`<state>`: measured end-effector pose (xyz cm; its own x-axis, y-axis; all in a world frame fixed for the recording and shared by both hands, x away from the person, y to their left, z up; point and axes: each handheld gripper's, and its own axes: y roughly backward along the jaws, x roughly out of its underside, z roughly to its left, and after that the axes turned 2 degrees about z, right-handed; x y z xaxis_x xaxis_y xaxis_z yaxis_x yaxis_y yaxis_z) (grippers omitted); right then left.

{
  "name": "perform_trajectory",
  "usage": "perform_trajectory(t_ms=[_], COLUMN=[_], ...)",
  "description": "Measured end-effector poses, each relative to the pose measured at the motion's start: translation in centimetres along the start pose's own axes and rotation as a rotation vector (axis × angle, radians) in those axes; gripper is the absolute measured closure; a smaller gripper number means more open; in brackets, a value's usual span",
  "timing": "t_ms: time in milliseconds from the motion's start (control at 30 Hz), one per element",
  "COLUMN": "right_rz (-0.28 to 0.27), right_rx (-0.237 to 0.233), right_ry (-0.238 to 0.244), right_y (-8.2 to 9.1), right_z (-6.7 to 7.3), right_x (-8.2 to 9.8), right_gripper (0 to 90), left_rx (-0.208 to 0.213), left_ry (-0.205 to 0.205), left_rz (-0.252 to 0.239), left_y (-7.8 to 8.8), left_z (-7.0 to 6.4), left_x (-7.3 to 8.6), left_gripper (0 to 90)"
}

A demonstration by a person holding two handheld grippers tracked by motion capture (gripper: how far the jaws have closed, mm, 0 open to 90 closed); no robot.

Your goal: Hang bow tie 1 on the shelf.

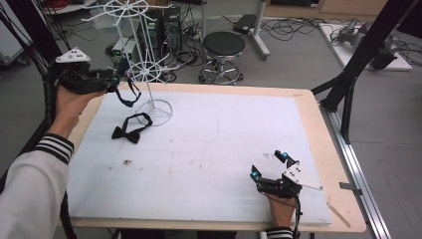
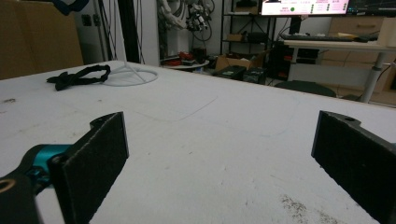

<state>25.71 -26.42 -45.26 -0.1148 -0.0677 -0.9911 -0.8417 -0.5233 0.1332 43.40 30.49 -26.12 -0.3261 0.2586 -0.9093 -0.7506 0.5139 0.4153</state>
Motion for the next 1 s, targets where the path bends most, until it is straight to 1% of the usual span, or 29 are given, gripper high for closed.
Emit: perform_trajectory(t_ms=[67, 133, 167, 200, 233, 267, 333, 400, 433, 467, 533, 667, 767, 800, 900, 1000], right_rz=[0.0, 0.0, 0.0, 0.0, 0.0, 0.001, 0.004, 0.001, 0.006, 0.007, 0.007, 0.004, 0.009, 0.006, 0.008, 0.007], right_rx=[0.0, 0.0, 0.0, 0.0, 0.0, 0.0, -0.001, 0.001, -0.002, -0.002, -0.001, 0.002, 0.002, 0.0, 0.002, 0.003], right_ry=[-0.001, 0.001, 0.001, 0.001, 0.001, -0.003, -0.005, 0.001, -0.01, -0.01, -0.01, -0.007, -0.01, -0.001, 0.0, -0.002], right_y=[0.0, 0.0, 0.0, 0.0, 0.0, 0.0, 0.0, 0.0, 0.0, 0.0, 0.0, 0.0, 0.0, 0.0, 0.0, 0.0], right_z=[0.0, 0.0, 0.0, 0.0, 0.0, 0.0, 0.0, 0.0, 0.1, 0.1, 0.1, 0.0, 0.1, 0.0, 0.1, 0.1], right_x=[0.0, 0.0, 0.0, 0.0, 0.0, 0.0, 0.0, 0.0, 0.0, 0.0, 0.0, 0.0, 0.0, 0.0, 0.0, 0.0], right_gripper=[3.0, 3.0, 3.0, 3.0, 3.0, 3.0, 3.0, 3.0, 3.0, 3.0, 3.0, 3.0, 3.0, 3.0, 3.0, 3.0], left_rx=[-0.003, -0.008, 0.002, 0.01, 0.016, 0.022, 0.038, 0.04, 0.044, 0.046, 0.052, 0.065, 0.076, 0.08, 0.074, 0.084], left_ry=[-0.001, -0.001, 0.001, -0.003, -0.004, -0.005, -0.007, -0.012, -0.014, -0.017, -0.026, -0.05, -0.057, -0.06, -0.066, -0.054], left_rz=[-0.006, -0.003, -0.013, -0.024, -0.039, -0.052, -0.083, -0.114, -0.134, -0.153, -0.191, -0.234, -0.272, -0.282, -0.305, -0.316], left_y=[0.2, 0.4, 0.5, 0.7, 0.8, 1.0, 1.4, 1.9, 2.2, 2.5, 3.1, 4.4, 5.2, 5.3, 5.7, 6.0], left_z=[0.1, 0.1, 0.1, 0.0, -0.1, -0.2, -0.4, -0.6, -0.7, -0.9, -1.2, -1.9, -2.5, -2.7, -3.2, -3.5], left_x=[0.0, 0.0, 0.0, 0.0, -0.1, -0.1, -0.1, 0.0, 0.1, 0.2, 0.5, 1.1, 2.0, 2.3, 3.4, 4.5], left_gripper=[52.4, 45.2, 43.0, 39.1, 39.1, 35.8, 31.9, 27.9, 26.7, 25.3, 23.4, 21.3, 20.0, 19.6, 17.2, 17.0])
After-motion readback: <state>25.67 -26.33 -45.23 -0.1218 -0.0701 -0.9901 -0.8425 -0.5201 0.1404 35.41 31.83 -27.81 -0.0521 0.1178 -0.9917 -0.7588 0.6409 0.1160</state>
